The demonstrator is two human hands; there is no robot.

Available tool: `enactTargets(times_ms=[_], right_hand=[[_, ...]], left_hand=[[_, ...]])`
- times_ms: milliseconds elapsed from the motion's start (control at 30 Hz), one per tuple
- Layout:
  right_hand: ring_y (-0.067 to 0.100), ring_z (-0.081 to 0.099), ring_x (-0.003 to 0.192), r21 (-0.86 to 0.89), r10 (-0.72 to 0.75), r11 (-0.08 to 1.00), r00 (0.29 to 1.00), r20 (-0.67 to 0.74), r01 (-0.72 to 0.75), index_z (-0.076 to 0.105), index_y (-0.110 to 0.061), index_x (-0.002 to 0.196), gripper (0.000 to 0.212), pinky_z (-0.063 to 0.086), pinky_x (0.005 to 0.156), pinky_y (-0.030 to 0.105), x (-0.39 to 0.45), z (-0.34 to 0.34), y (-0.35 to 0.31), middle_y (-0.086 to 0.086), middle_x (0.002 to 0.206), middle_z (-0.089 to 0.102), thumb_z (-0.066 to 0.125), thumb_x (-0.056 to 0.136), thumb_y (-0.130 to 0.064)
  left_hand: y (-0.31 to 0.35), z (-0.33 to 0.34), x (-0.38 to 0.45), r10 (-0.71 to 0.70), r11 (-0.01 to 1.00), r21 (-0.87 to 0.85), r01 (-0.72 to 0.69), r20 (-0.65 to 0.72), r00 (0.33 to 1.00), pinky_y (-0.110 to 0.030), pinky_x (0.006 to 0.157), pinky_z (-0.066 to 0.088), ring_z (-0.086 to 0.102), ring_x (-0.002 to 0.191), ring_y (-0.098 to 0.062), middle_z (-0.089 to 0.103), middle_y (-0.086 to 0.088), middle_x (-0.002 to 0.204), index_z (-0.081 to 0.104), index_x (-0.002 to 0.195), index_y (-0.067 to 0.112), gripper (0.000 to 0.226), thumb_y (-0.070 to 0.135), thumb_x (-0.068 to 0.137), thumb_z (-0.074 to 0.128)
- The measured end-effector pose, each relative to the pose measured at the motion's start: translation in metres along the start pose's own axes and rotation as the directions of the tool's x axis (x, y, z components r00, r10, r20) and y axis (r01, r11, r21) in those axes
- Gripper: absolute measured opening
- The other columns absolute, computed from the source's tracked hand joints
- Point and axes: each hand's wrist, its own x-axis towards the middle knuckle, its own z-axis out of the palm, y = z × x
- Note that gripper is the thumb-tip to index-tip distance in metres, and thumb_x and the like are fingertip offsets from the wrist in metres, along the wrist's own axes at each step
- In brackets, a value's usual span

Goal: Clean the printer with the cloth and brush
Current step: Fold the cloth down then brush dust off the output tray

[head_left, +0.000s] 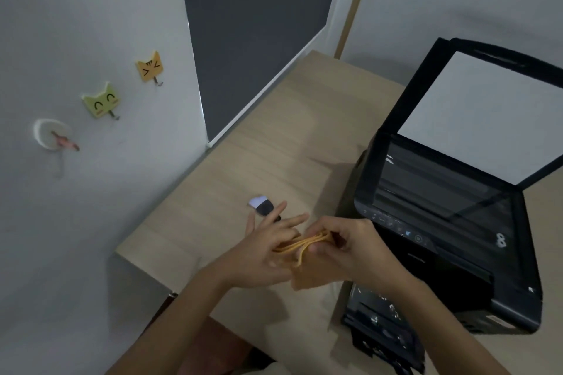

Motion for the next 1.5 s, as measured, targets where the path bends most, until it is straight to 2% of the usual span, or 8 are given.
enactTargets(times_ms=[267, 467, 700, 867, 1100, 1267, 1433, 1500], right_hand=[[-0.004, 0.063, 0.078, -0.102, 0.188, 0.976, 0.981, -0.041, -0.191, 0.067, -0.030, 0.107, 0.031, 0.043, 0.069, 0.004, 0.005, -0.005, 0.003, -0.012, 0.088, 0.073, 0.075, 0.078, -0.026], [0.009, 0.065, 0.076, 0.016, 0.323, 0.946, 0.946, 0.025, -0.324, 0.072, -0.029, 0.087, 0.012, 0.057, 0.070, 0.030, -0.003, 0.016, 0.022, -0.008, 0.080, 0.070, 0.074, 0.078, -0.020], [0.017, 0.067, 0.084, 0.406, 0.508, 0.776, 0.860, 0.051, -0.482, 0.065, -0.019, 0.101, 0.024, 0.060, 0.073, 0.036, 0.014, 0.051, 0.053, 0.004, 0.094, 0.070, 0.074, 0.079, -0.016], [0.018, 0.052, 0.115, -0.002, 0.444, 0.895, 0.892, -0.082, -0.445, 0.050, -0.021, 0.127, 0.045, 0.039, 0.095, 0.023, 0.007, 0.109, 0.097, -0.002, 0.131, 0.047, 0.065, 0.085, -0.017], [0.031, 0.050, 0.128, -0.475, 0.325, 0.855, 0.928, 0.184, -0.205, 0.048, -0.019, 0.133, 0.071, 0.052, 0.092, 0.045, -0.047, 0.190, 0.130, 0.002, 0.142, 0.049, 0.074, 0.068, -0.031], [0.035, 0.031, 0.131, -0.618, 0.367, 0.760, 0.918, 0.151, -0.202, 0.045, -0.015, 0.139, 0.071, 0.044, 0.094, 0.052, -0.062, 0.208, 0.129, 0.006, 0.147, 0.045, 0.042, 0.081, -0.057], [0.040, 0.037, 0.124, -0.654, 0.394, 0.716, 0.915, 0.089, -0.244, 0.052, -0.015, 0.133, 0.076, 0.044, 0.090, 0.060, -0.036, 0.220, 0.126, 0.010, 0.140, 0.052, 0.030, 0.083, -0.066], [0.036, 0.042, 0.114, -0.635, 0.370, 0.733, 0.926, 0.071, -0.244, 0.062, -0.016, 0.120, 0.070, 0.046, 0.088, 0.059, -0.015, 0.214, 0.120, 0.011, 0.124, 0.063, 0.021, 0.089, -0.064]], left_hand=[[0.004, -0.001, 0.002, 0.018, 0.962, 0.271, 0.031, -0.175, 0.984, -0.044, 0.116, -0.008, 0.055, 0.100, -0.002, 0.063, 0.009, 0.089, 0.058, 0.095, 0.027, 0.026, 0.045, 0.077, 0.054], [-0.020, -0.018, -0.013, -0.078, 0.989, -0.129, 0.075, -0.019, 0.997, -0.033, 0.087, 0.051, 0.067, 0.086, -0.011, 0.072, 0.006, 0.091, 0.069, 0.100, 0.021, 0.025, 0.008, 0.086, 0.053], [-0.056, -0.034, -0.005, -0.340, 0.824, -0.442, 0.355, 0.115, 0.933, -0.026, 0.087, 0.049, 0.065, 0.097, -0.010, 0.070, -0.001, 0.107, 0.062, 0.117, 0.020, 0.030, 0.008, 0.090, 0.062], [-0.087, 0.023, -0.003, -0.432, 0.881, 0.027, 0.473, -0.365, 0.825, -0.042, 0.109, 0.034, 0.042, 0.132, -0.032, 0.045, -0.016, 0.143, 0.049, 0.136, 0.007, 0.056, 0.017, 0.081, 0.051], [-0.125, 0.112, -0.056, -0.475, 0.736, 0.566, 0.372, 0.040, 0.879, -0.060, 0.078, 0.054, 0.046, 0.126, -0.033, 0.043, -0.004, 0.145, 0.048, 0.129, 0.026, 0.055, 0.025, 0.076, 0.037], [-0.133, 0.119, -0.086, -0.439, 0.687, 0.663, 0.296, 0.055, 0.897, -0.060, 0.101, 0.022, 0.042, 0.135, -0.032, 0.040, -0.002, 0.152, 0.042, 0.142, 0.024, 0.053, 0.046, 0.097, 0.024], [-0.151, 0.072, -0.047, -0.323, 0.638, 0.741, 0.209, 0.012, 0.946, -0.060, 0.100, 0.022, 0.047, 0.132, -0.031, -0.005, 0.009, 0.163, 0.038, 0.140, 0.032, 0.071, 0.048, 0.075, 0.061], [-0.161, 0.055, -0.033, -0.303, 0.644, 0.740, 0.194, 0.014, 0.953, -0.062, 0.108, 0.007, 0.053, 0.127, -0.033, 0.013, 0.011, 0.162, 0.047, 0.134, 0.033, 0.081, 0.041, 0.061, 0.083]])
